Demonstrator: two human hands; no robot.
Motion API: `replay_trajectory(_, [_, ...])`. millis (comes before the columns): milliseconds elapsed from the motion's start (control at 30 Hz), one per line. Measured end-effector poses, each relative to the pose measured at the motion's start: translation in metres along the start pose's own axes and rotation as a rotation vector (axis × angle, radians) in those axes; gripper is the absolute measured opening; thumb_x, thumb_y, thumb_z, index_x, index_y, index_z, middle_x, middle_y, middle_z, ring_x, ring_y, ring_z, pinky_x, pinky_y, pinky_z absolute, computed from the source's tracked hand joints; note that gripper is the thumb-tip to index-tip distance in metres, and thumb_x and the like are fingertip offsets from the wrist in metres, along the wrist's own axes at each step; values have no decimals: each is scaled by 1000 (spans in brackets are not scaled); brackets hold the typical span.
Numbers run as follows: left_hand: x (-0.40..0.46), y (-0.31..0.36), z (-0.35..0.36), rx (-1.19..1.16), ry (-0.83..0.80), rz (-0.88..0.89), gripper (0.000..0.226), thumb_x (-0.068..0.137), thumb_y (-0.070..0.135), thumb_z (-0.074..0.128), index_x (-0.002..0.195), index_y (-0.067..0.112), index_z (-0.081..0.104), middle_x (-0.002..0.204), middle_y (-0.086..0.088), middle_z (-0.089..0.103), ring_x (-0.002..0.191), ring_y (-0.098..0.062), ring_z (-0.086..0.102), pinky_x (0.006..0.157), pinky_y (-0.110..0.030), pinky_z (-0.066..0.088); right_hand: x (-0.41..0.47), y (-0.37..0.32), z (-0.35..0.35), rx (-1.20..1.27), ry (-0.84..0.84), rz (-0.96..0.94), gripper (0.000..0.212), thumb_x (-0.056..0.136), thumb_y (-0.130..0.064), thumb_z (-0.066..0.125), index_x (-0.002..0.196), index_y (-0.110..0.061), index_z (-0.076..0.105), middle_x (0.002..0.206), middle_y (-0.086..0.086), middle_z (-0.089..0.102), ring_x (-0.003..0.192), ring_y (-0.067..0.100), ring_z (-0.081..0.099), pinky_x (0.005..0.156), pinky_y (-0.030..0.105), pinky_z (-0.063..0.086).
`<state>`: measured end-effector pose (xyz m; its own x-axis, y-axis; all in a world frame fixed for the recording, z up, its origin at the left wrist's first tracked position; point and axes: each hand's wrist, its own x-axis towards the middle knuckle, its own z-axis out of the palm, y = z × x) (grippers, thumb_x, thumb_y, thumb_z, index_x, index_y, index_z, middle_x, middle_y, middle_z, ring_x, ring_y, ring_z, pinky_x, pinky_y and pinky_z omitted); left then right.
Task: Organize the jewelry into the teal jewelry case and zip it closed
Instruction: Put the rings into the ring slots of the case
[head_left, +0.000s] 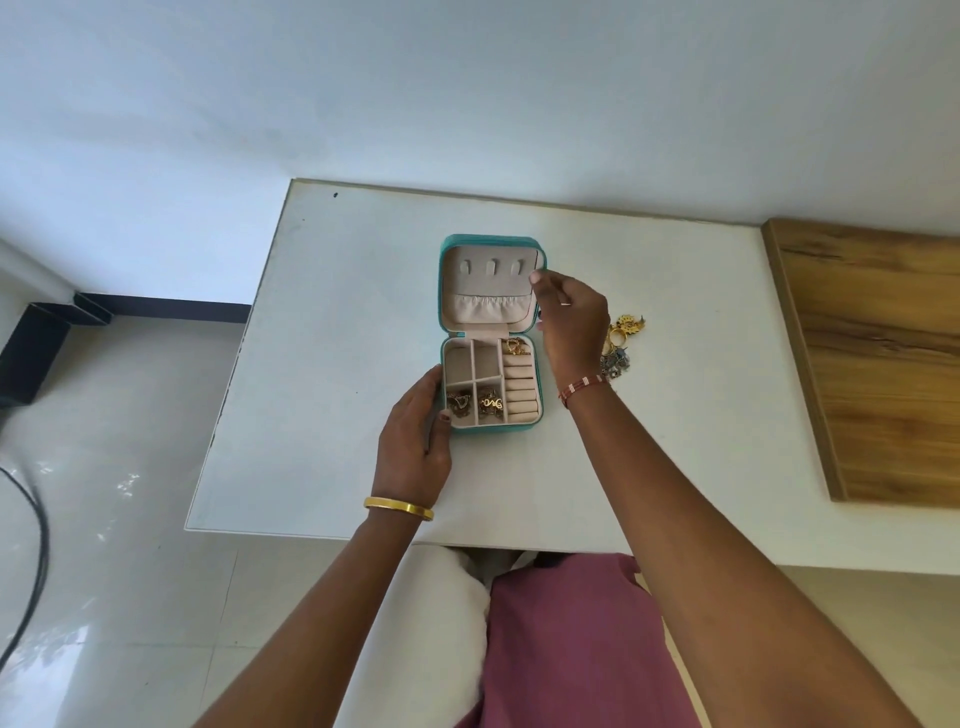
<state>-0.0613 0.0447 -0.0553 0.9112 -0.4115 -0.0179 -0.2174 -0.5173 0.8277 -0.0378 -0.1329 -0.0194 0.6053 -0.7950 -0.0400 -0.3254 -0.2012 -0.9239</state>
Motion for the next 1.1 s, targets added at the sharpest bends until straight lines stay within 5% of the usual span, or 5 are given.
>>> replay_trajectory(200, [-17,-7,4,143,20,-3,61,88,33,30,142,6,19,148,-2,24,141,-20,17,110,-12,7,-38,15,-29,-141,41,-82,34,84,-26,65,111,-5,64,98,8,67,84,11,56,68,6,41])
replay_trajectory(300, [-25,-13,7,342,4,39,67,87,43,19,143,7,15,152,-9,21,140,-16,5,112,-18,2,-51,25,-29,-196,-10,-148,22,84,-16,65,101,-3,68,95,13,67,82,18,59,75,28,51])
replay_trajectory(633, [-16,-16,13,649,-34,27,74,90,55,-1,142,9,23,148,-21,26,138,-35,24,113,-38,1,-45,20,-12,-650,-97,-384,29,83,-8,64,111,-1,64,91,21,61,95,38,53,76,41,49])
replay_trajectory(833, [-15,-20,13,696,-56,79,68,93,51,3,141,9,26,148,-22,27,137,-37,24,114,-43,8,-49,21,-11,-868,-7,-513,17,56,-2,82,66,-10,71,60,8,54,59,27,55,52,25,44])
replay_trajectory(1100, [-12,-19,17,731,-54,62,70,93,51,3,138,7,32,145,-22,33,135,-38,31,111,-43,8,-48,16,-10,-660,-53,-295,18,76,-17,72,86,-2,70,84,18,65,87,35,56,69,36,45])
